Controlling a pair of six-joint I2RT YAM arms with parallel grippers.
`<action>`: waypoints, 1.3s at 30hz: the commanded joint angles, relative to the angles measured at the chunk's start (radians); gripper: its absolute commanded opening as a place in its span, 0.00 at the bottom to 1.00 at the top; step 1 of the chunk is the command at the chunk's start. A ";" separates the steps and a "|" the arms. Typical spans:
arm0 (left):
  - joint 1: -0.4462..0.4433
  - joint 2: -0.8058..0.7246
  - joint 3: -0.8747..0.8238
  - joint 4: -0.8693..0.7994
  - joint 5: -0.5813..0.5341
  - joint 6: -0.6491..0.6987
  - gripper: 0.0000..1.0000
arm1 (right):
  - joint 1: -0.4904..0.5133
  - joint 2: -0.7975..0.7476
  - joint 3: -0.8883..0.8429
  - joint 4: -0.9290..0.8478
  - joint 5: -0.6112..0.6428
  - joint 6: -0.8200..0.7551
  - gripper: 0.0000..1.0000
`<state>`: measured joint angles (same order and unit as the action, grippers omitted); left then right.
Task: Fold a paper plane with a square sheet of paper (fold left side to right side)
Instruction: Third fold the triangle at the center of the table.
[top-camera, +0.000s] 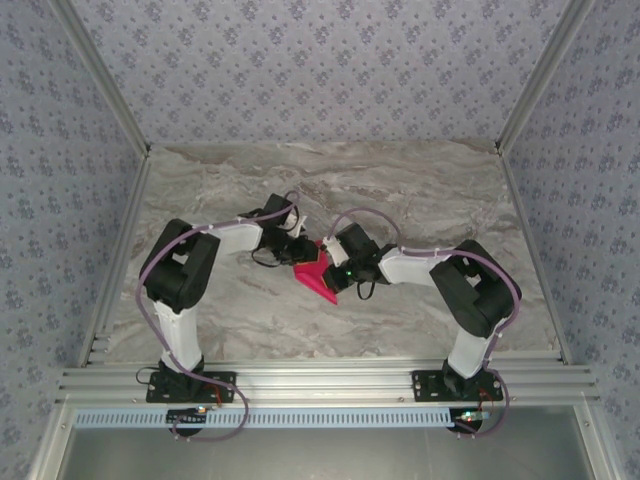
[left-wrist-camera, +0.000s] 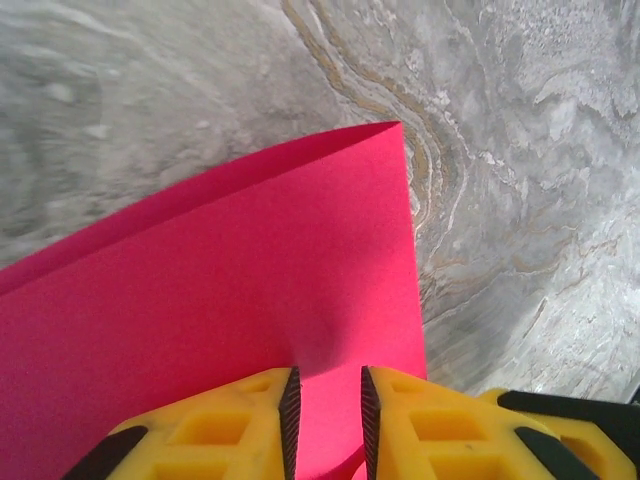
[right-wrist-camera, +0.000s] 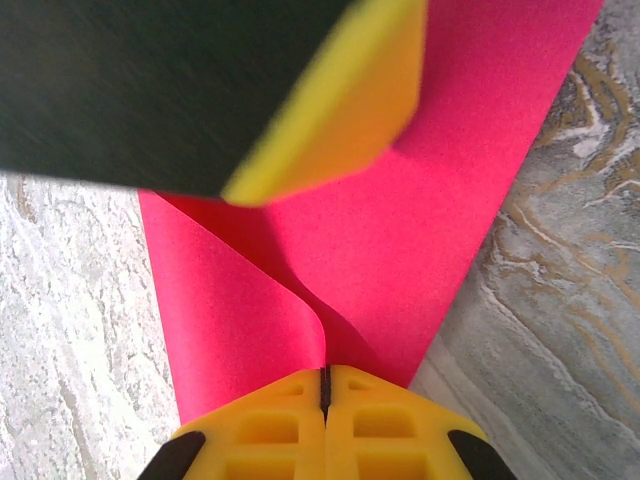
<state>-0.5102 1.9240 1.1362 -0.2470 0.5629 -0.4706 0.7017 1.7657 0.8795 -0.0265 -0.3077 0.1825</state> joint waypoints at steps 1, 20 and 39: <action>0.035 -0.083 0.026 -0.063 -0.025 0.030 0.28 | 0.004 0.043 0.004 -0.075 0.015 -0.022 0.00; -0.047 -0.186 -0.246 0.205 0.077 -0.131 0.15 | 0.012 0.054 0.023 -0.093 0.007 -0.029 0.00; -0.072 -0.160 -0.291 0.177 0.013 -0.132 0.15 | 0.021 0.060 0.037 -0.116 0.016 -0.042 0.01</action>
<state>-0.5766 1.7561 0.8585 -0.0559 0.5915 -0.5968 0.7105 1.7859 0.9173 -0.0624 -0.3103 0.1593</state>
